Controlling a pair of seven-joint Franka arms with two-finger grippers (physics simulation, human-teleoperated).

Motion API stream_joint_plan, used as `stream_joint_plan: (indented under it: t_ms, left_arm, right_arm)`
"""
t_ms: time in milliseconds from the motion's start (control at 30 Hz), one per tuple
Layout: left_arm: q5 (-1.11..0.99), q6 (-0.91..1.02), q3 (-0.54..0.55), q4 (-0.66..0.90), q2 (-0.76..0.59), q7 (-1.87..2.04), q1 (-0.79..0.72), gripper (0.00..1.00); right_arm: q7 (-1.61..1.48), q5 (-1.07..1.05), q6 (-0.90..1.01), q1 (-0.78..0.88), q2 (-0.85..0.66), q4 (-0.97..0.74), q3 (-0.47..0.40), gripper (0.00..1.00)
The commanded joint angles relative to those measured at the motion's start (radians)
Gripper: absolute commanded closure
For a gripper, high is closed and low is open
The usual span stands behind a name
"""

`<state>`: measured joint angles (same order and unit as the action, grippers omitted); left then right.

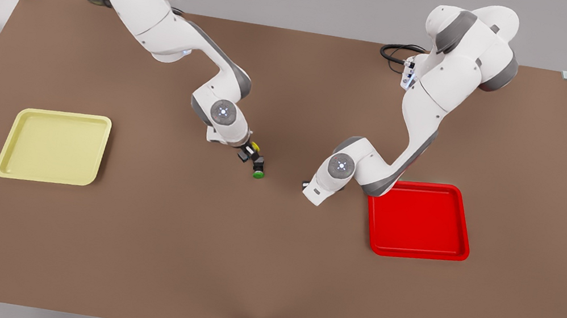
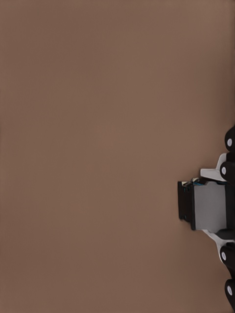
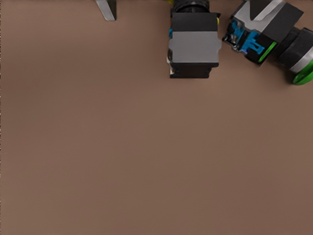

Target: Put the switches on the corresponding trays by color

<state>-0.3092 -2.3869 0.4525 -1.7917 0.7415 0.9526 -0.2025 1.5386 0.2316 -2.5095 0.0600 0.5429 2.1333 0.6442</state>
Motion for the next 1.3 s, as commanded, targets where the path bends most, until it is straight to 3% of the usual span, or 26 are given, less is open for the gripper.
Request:
stream_joint_plan:
  t_ms: [0,267,533,667,733,767,800,833,900,1100,1267]
  left_arm:
    - [-0.001,0.0,0.0,0.0,-0.001,0.0,0.0,0.51]
    - [0.01,0.044,-0.055,0.0,-0.114,-0.024,0.011,0.48]
    - [0.308,0.107,-0.448,-0.12,-0.258,-0.673,0.017,0.47]
    - [0.397,0.08,-0.558,-0.224,-0.26,-0.861,0.017,0.47]
    - [0.398,0.051,-0.558,-0.276,-0.267,-0.861,0.017,0.43]
    - [0.398,0.052,-0.558,-0.293,-0.28,-0.861,0.015,0.1]
    - [0.398,0.064,-0.558,-0.295,-0.29,-0.861,0.015,0.0]
    - [0.398,0.069,-0.558,-0.293,-0.303,-0.861,0.015,0.0]
    - [0.4,0.071,-0.557,-0.281,-0.329,-0.861,0.015,0.0]
    - [0.4,0.173,-0.525,-0.207,-0.485,-0.83,0.008,0.0]
    - [0.389,0.512,-0.394,-0.003,-0.646,-0.75,0.034,0.0]
  right_arm:
    - [0.0,0.0,0.0,0.0,0.0,0.0,-0.008,0.0]
    - [0.0,0.0,-0.028,0.006,0.034,-0.012,-0.009,0.0]
    - [0.0,0.02,-0.037,0.006,0.071,-0.021,-0.031,0.0]
    - [0.002,0.038,-0.037,0.006,0.083,-0.021,-0.031,0.01]
    - [0.002,0.049,-0.037,0.006,0.094,-0.027,-0.031,0.02]
    - [0.002,0.051,-0.037,0.006,0.098,-0.03,-0.031,0.06]
    - [0.002,0.049,-0.035,0.006,0.097,-0.035,-0.031,0.08]
    - [0.02,0.051,-0.022,0.006,0.095,-0.061,-0.031,0.1]
    - [0.025,0.051,-0.018,0.006,0.097,-0.07,-0.031,0.28]
    - [0.021,0.066,-0.022,0.006,0.114,-0.07,-0.031,0.26]
    - [0.018,0.078,-0.022,0.008,0.115,-0.073,-0.031,0.26]
